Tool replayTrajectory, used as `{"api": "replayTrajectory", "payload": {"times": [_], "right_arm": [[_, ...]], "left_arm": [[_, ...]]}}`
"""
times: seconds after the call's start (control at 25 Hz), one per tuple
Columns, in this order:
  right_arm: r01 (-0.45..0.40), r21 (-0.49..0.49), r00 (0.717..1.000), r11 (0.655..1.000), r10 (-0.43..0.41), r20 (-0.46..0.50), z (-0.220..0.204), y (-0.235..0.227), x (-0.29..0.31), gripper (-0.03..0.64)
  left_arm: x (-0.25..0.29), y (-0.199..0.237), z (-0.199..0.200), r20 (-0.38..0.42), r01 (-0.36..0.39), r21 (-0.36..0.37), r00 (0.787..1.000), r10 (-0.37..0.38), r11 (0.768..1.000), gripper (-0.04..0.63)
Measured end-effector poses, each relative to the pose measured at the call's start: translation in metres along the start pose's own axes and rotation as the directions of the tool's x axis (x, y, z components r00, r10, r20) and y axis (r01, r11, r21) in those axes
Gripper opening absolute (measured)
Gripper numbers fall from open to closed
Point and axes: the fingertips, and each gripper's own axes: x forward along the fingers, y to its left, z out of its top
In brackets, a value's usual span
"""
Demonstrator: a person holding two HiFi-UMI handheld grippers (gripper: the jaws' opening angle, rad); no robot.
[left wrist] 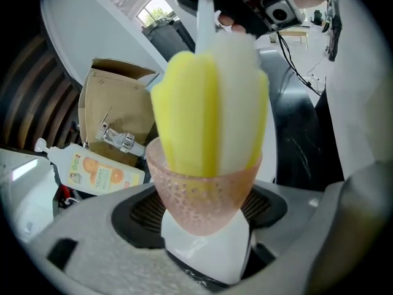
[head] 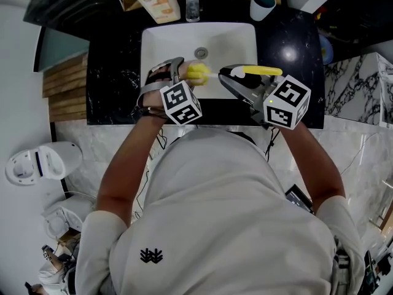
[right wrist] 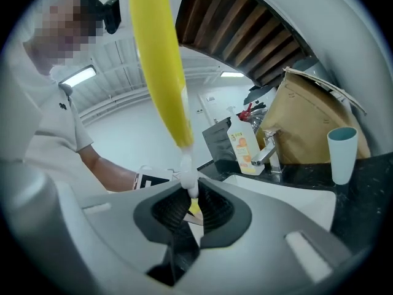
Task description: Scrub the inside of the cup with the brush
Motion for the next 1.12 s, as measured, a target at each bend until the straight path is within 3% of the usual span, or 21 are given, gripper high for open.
{"api": "replayTrajectory", "payload": {"times": [0.16,0.4,0.76,1.12], "right_arm": [[0.001,-0.013,1.000,1.000,-0.001,0.002,0.003,0.002,-0.017,0.046],[0.063,-0.013,0.997,0.998,-0.062,0.035,0.014,-0.013,-0.034,0.043],[0.088,-0.189,0.992,0.978,-0.103,-0.072,-0.016,-0.006,0.028,0.043],[0.087,-0.146,0.987,0.986,-0.104,-0.119,-0.035,-0.016,0.019,0.043]], "left_arm": [[0.000,0.000,-0.003,0.004,-0.001,-0.001,1.000,0.001,1.000,0.362],[-0.002,0.000,0.000,0.043,0.046,-0.075,0.998,-0.043,0.996,0.362],[-0.002,-0.004,0.020,0.068,0.025,-0.004,0.997,-0.024,1.000,0.362],[-0.009,0.002,0.017,0.090,0.017,-0.048,0.996,-0.012,0.999,0.362]]}}
